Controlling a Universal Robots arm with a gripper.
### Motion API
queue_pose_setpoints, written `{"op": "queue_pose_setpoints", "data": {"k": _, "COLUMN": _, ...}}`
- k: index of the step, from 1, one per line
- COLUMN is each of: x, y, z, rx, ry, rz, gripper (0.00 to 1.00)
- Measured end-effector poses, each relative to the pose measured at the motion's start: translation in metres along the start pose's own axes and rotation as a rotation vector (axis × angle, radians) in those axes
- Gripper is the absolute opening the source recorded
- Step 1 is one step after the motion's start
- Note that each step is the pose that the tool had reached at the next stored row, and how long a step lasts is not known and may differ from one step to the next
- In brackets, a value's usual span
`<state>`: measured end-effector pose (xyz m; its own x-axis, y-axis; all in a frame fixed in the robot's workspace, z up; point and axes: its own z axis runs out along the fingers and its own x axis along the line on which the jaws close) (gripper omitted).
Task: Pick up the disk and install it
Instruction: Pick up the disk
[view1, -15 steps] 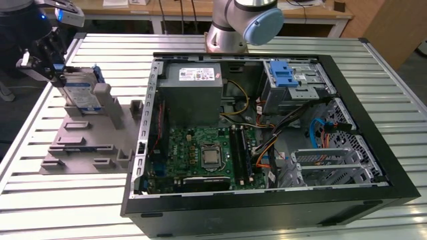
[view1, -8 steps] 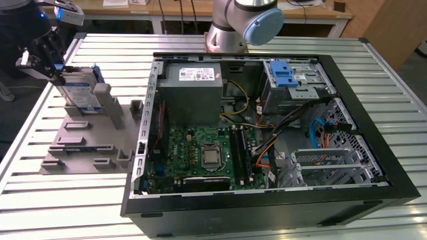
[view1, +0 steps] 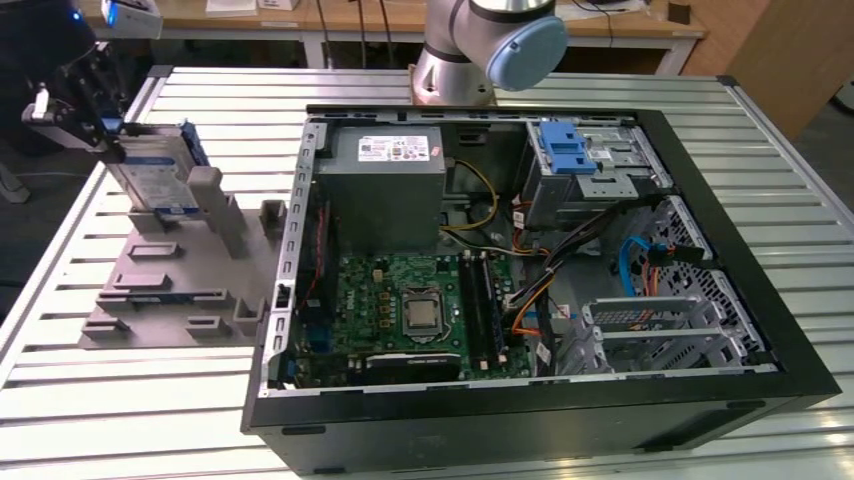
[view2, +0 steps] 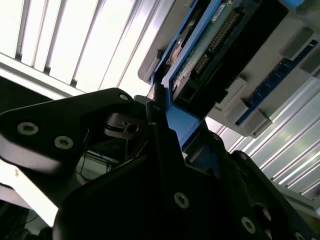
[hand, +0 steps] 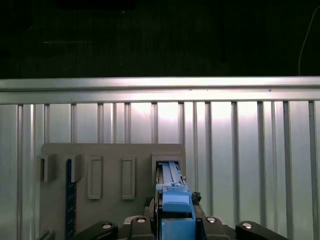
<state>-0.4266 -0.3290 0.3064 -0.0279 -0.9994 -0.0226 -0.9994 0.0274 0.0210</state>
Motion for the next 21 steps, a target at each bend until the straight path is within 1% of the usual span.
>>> {"op": "queue_pose_setpoints", "data": {"k": 12, "x": -0.0006, "y": 0.0006, "z": -0.0270, "rx": 0.0000, "ry": 0.0000, "rz": 0.000, "gripper": 0.36}}
{"op": "queue_pose_setpoints", "data": {"k": 13, "x": -0.0006, "y": 0.0006, "z": -0.0280, "rx": 0.0001, "ry": 0.0000, "rz": 0.000, "gripper": 0.36}}
{"op": "queue_pose_setpoints", "data": {"k": 21, "x": -0.0006, "y": 0.0006, "z": -0.0289, "rx": -0.0003, "ry": 0.0009, "rz": 0.000, "gripper": 0.36}}
